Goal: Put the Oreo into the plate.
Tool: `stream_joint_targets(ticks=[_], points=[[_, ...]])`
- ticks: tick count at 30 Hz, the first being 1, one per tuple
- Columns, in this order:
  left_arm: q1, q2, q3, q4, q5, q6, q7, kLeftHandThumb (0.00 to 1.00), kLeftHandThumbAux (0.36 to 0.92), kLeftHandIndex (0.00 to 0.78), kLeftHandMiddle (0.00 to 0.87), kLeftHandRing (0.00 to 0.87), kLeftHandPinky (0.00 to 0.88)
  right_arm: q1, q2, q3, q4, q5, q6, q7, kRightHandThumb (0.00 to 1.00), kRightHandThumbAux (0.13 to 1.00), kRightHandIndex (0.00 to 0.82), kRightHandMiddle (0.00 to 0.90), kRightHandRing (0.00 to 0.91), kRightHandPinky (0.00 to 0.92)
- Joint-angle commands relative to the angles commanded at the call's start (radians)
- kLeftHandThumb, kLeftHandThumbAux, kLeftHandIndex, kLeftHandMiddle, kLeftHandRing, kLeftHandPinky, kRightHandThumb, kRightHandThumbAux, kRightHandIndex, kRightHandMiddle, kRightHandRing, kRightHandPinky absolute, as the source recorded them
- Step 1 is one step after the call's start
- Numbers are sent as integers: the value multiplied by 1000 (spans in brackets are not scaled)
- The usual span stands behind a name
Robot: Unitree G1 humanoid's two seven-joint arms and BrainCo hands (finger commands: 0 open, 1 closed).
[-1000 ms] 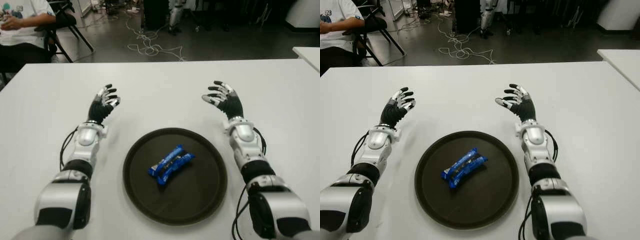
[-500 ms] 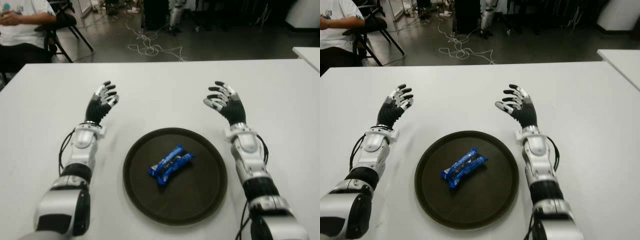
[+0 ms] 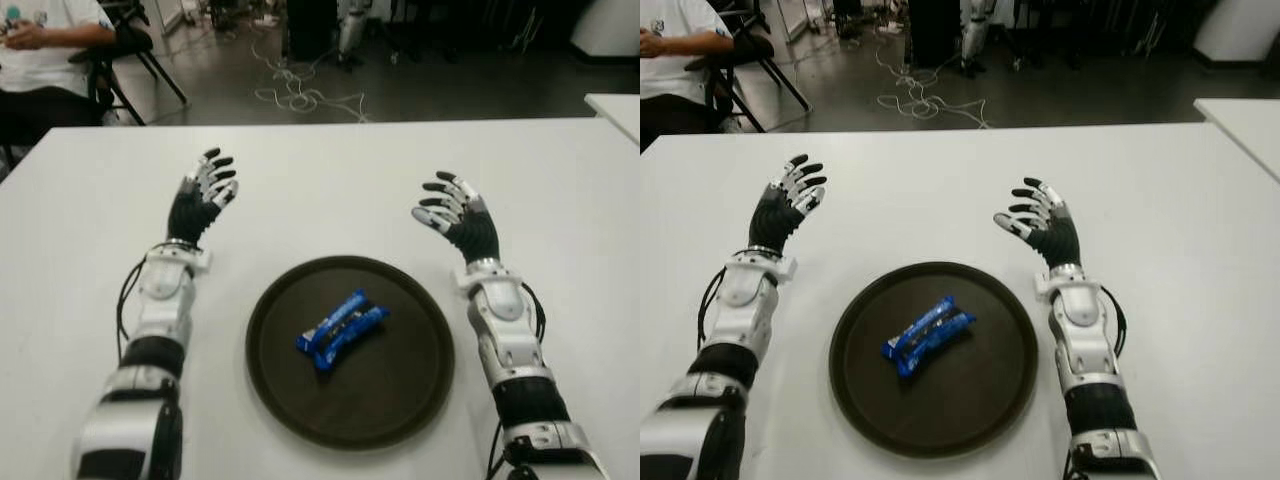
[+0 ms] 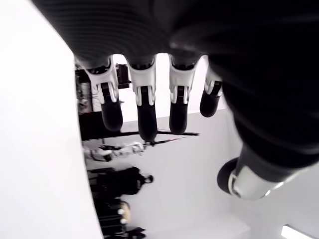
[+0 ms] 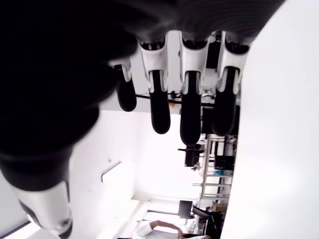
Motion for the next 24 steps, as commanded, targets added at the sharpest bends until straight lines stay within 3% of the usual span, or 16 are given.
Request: stream_joint_targets(ticks=[5, 9, 17, 24], points=[[89, -6, 1, -109, -24, 42, -15, 122, 726, 124, 209, 190, 201, 5, 2, 1, 5, -4, -17, -8, 0, 735, 218, 303, 339, 402], [132, -3, 13, -131, -47, 70, -24, 128, 739, 121, 204, 185, 196, -2, -6, -6, 43, -7, -38, -12, 0, 724, 219, 303, 338, 398], [125, 12, 33, -101, -54, 116, -9, 140, 760, 100, 180, 161, 176, -20, -24, -21, 132, -11, -81, -22, 0, 719, 227, 306, 341, 393], [117, 8, 41, -85, -50, 108, 4, 126, 785, 97, 172, 157, 181, -29, -27, -22, 161, -18, -104, -40, 0, 712, 228, 304, 339, 389]])
